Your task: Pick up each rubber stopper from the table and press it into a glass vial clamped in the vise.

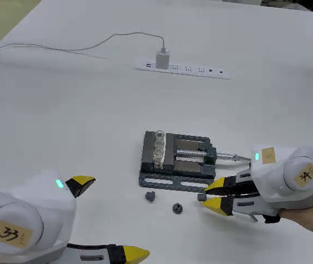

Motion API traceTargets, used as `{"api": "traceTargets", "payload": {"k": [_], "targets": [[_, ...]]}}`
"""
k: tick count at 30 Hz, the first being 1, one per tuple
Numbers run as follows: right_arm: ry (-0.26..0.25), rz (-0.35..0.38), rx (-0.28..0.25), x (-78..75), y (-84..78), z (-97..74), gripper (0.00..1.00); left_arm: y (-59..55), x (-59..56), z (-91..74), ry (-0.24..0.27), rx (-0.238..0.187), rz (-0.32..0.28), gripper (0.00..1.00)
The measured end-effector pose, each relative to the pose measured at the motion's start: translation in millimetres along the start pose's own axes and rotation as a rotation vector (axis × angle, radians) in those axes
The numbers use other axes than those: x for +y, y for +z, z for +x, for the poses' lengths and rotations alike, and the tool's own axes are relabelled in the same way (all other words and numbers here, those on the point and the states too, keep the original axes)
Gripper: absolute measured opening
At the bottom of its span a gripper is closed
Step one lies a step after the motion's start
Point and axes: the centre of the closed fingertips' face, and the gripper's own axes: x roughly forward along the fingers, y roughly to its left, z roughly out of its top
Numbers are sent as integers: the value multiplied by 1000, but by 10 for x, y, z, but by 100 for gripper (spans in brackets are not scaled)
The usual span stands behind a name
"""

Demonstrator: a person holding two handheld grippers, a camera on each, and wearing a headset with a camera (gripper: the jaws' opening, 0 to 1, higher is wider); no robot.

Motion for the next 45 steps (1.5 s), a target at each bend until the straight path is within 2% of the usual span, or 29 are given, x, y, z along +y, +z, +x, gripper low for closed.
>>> {"api": "traceTargets", "payload": {"k": [8,17,23,25,37,40,45], "targets": [[1,9,5,61,96,-168,8,38,-68,38,-27,0,39,84],[-2,-61,39,159,204,-343,8,93,-199,89,-78,-1,90,72],[4,-119,81,207,201,-432,8,161,-274,189,-115,-6,141,63],[5,-144,112,220,181,-455,8,181,-310,219,-131,0,168,60],[48,-264,183,368,235,-524,8,332,-479,387,-202,1,273,38],[60,-299,202,388,263,-517,8,366,-523,434,-230,8,317,33],[71,-335,214,404,313,-497,8,430,-584,475,-265,9,357,29]]}}
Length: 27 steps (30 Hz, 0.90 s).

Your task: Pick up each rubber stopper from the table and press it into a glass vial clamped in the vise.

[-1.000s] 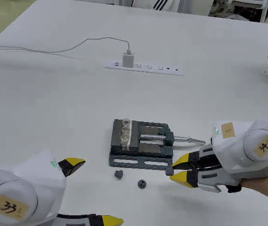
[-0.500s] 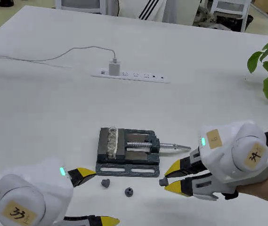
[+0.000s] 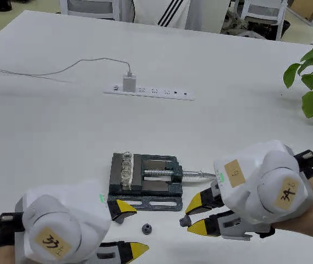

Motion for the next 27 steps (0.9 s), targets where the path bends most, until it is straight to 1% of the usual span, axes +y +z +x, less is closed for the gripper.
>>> {"api": "traceTargets", "payload": {"k": [5,10,14,18,27], "targets": [[20,-28,-8,49,109,47,8,72,-54,51,-30,-9,25,25],[41,-57,-7,99,167,89,8,114,-118,83,-55,-14,42,22],[50,-65,-7,109,195,111,8,137,-151,95,-69,-18,52,18],[60,-77,-8,127,228,133,8,170,-187,99,-88,-25,50,13],[71,-85,-15,157,281,151,8,196,-228,108,-106,-32,43,6]]}}
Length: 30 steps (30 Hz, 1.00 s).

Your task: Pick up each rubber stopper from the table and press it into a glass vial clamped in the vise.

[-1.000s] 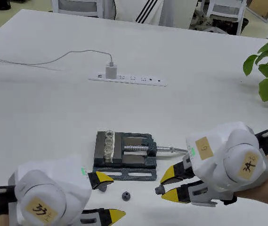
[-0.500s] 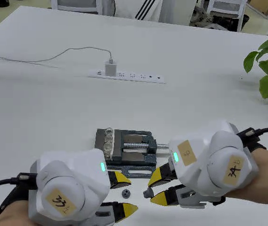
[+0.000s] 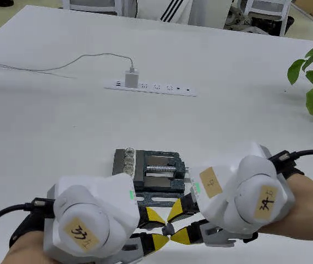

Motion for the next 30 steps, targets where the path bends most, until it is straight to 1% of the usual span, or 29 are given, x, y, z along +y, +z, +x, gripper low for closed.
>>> {"api": "traceTargets", "payload": {"k": [7,10,13,16,17,19,22,26,28,30], "targets": [[6,3,-7,11,21,2,8,-8,-11,-2,-4,2,-4,4],[9,6,-13,15,24,2,8,-11,-13,-7,-4,-7,-8,4],[20,5,-28,26,29,7,8,-16,-23,-13,-7,-11,-20,4],[26,20,-46,29,26,0,8,-14,-31,-17,-7,-15,-26,4],[28,28,-53,27,28,-5,8,-11,-32,-18,-7,-16,-28,4],[32,73,-80,25,41,-23,9,-11,-25,-23,-3,-18,-29,4],[28,107,-97,-1,23,-58,12,-7,-13,-28,0,-22,-36,4],[32,176,-140,-19,32,-87,11,5,-2,-32,6,-32,-45,4],[38,196,-158,-20,43,-91,11,8,-2,-32,7,-35,-47,4],[38,200,-160,-19,39,-87,10,12,-2,-33,10,-38,-45,4]]}}
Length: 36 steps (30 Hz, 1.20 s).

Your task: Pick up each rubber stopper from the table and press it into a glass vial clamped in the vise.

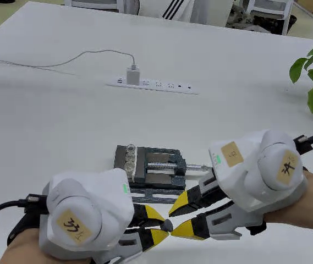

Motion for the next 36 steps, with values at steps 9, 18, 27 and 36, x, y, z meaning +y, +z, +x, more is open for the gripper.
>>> {"api": "traceTargets", "payload": {"k": [9,18,27,36], "targets": [[9,4,-2,26,5,23,8,23,-17,3,1,-13,-3,4],[1,15,-6,23,10,15,8,35,-6,0,11,-30,-29,4],[9,51,-19,32,28,-1,7,52,-23,-20,11,-38,4,4],[24,55,-22,42,33,-17,7,58,-35,-21,2,-34,54,4]]}}
